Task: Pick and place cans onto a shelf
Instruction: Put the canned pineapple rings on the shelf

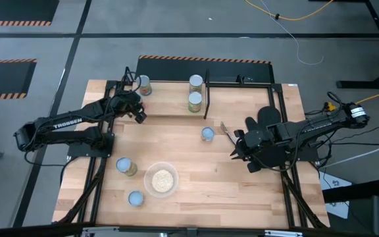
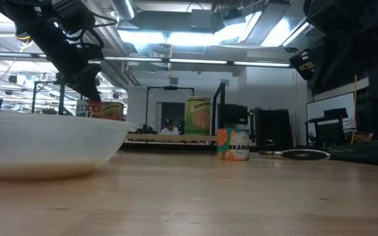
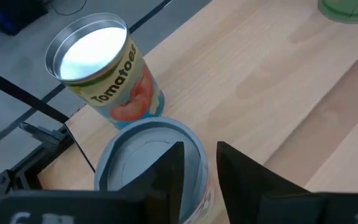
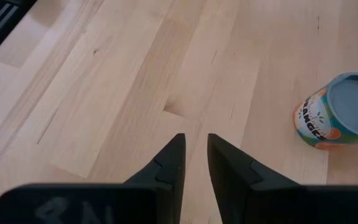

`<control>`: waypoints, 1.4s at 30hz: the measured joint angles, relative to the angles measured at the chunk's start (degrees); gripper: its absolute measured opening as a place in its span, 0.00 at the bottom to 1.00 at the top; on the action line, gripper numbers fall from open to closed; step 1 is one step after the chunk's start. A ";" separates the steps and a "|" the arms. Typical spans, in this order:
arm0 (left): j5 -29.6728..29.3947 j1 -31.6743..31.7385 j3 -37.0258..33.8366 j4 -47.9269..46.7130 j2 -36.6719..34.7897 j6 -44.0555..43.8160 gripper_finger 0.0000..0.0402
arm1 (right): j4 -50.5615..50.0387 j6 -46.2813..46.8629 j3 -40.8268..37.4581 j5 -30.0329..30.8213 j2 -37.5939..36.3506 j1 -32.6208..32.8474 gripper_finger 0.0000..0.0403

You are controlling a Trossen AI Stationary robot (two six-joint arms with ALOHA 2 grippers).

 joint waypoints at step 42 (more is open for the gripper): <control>24.29 -49.13 22.47 -18.67 6.40 -70.33 0.22 | 0.04 -1.30 -0.02 -0.02 0.00 0.02 0.18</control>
